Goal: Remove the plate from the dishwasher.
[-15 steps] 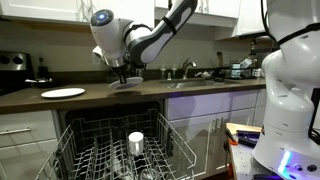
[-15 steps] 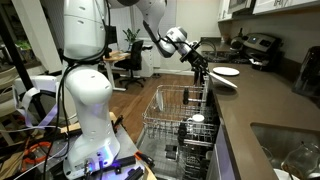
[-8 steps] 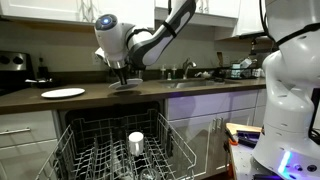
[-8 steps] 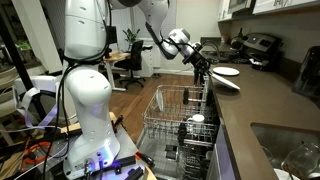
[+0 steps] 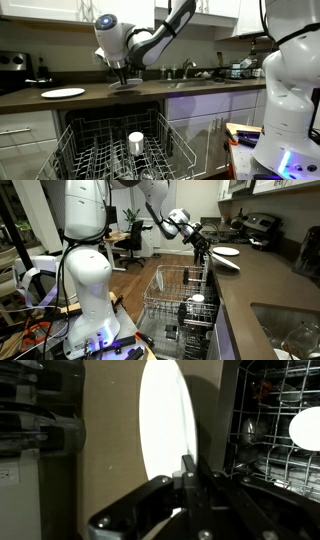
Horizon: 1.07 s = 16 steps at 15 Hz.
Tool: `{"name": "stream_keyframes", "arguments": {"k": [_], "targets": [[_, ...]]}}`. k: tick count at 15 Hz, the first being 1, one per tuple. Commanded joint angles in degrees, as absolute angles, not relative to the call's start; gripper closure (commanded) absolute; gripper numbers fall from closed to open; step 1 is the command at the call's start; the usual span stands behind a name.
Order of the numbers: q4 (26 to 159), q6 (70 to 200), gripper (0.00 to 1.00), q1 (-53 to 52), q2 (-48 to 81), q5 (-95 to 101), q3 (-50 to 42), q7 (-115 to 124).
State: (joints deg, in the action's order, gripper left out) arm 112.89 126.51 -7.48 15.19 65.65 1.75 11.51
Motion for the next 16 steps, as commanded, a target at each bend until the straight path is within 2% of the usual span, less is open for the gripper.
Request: {"name": "stream_keyframes", "arguments": {"k": [1,16], "targets": [[112.7,126.55,0.99,-6.86,15.42,66.28,2.34,11.93],[111.53,126.41,0.99,-6.92,18.18,70.1,1.51,14.72]]}}
